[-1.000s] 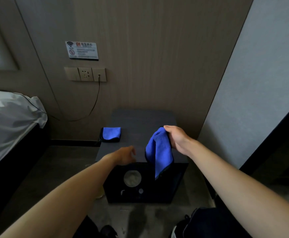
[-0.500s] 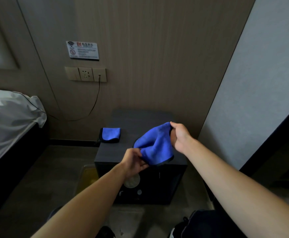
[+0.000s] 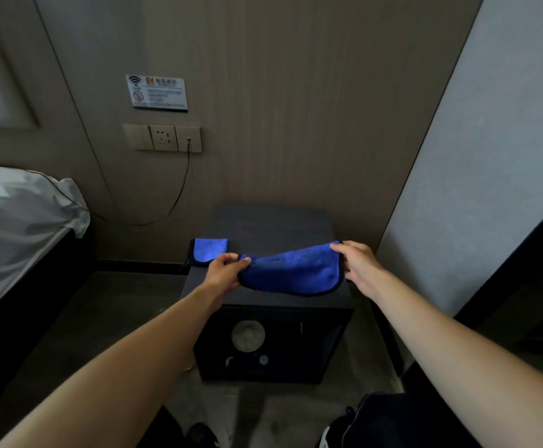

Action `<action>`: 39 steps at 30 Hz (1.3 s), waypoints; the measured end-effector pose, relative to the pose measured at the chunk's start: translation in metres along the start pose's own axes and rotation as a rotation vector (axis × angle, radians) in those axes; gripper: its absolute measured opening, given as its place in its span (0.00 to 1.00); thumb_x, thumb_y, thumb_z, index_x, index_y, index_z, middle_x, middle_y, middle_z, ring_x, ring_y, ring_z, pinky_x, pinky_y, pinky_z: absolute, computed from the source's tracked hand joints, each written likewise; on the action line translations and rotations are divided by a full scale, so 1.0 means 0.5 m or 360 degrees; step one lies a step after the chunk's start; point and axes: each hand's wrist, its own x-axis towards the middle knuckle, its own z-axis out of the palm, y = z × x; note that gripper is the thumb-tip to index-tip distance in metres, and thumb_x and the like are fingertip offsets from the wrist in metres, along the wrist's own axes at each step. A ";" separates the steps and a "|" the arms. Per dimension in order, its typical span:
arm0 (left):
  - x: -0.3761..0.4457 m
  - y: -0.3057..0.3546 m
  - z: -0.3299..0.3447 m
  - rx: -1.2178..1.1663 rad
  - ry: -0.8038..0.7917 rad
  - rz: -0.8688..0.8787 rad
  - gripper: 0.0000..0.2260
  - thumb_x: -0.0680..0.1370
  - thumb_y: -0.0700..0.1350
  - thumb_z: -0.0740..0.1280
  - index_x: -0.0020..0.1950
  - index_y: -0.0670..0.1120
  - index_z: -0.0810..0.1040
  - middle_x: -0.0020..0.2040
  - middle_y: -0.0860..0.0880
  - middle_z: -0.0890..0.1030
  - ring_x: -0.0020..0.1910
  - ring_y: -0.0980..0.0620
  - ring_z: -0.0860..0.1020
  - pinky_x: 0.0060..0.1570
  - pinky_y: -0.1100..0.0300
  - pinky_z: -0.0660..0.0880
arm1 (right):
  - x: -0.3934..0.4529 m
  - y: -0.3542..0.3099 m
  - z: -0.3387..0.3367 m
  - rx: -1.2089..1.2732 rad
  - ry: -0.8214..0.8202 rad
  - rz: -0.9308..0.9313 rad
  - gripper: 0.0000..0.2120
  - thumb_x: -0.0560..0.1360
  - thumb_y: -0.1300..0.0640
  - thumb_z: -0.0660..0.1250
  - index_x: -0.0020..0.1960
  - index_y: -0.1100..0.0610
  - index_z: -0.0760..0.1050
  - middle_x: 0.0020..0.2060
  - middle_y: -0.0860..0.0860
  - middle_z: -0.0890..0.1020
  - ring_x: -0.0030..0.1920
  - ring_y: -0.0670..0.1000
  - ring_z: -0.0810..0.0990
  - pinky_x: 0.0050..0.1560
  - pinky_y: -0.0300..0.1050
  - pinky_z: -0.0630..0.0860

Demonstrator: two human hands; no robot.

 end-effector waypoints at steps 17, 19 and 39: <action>-0.003 0.035 -0.042 0.1527 -0.0087 0.0945 0.06 0.68 0.41 0.78 0.42 0.50 0.85 0.36 0.57 0.77 0.36 0.60 0.75 0.35 0.70 0.67 | 0.001 0.018 -0.051 -0.0869 -0.0190 -0.0284 0.17 0.66 0.59 0.81 0.52 0.51 0.82 0.44 0.50 0.82 0.47 0.48 0.81 0.49 0.44 0.76; 0.001 0.036 -0.038 0.1607 -0.0103 0.1058 0.06 0.67 0.42 0.79 0.41 0.48 0.85 0.36 0.57 0.75 0.40 0.59 0.72 0.39 0.64 0.67 | 0.000 0.022 -0.051 -0.1141 -0.0234 -0.0444 0.11 0.67 0.60 0.80 0.46 0.51 0.83 0.40 0.46 0.82 0.44 0.46 0.79 0.47 0.40 0.73; -0.018 0.127 0.084 0.1627 -0.0937 0.1000 0.15 0.71 0.32 0.68 0.55 0.46 0.76 0.39 0.60 0.77 0.36 0.67 0.74 0.37 0.72 0.67 | -0.026 0.065 0.059 -0.1270 -0.0982 -0.0268 0.11 0.73 0.52 0.75 0.52 0.56 0.82 0.49 0.52 0.86 0.51 0.50 0.84 0.50 0.43 0.76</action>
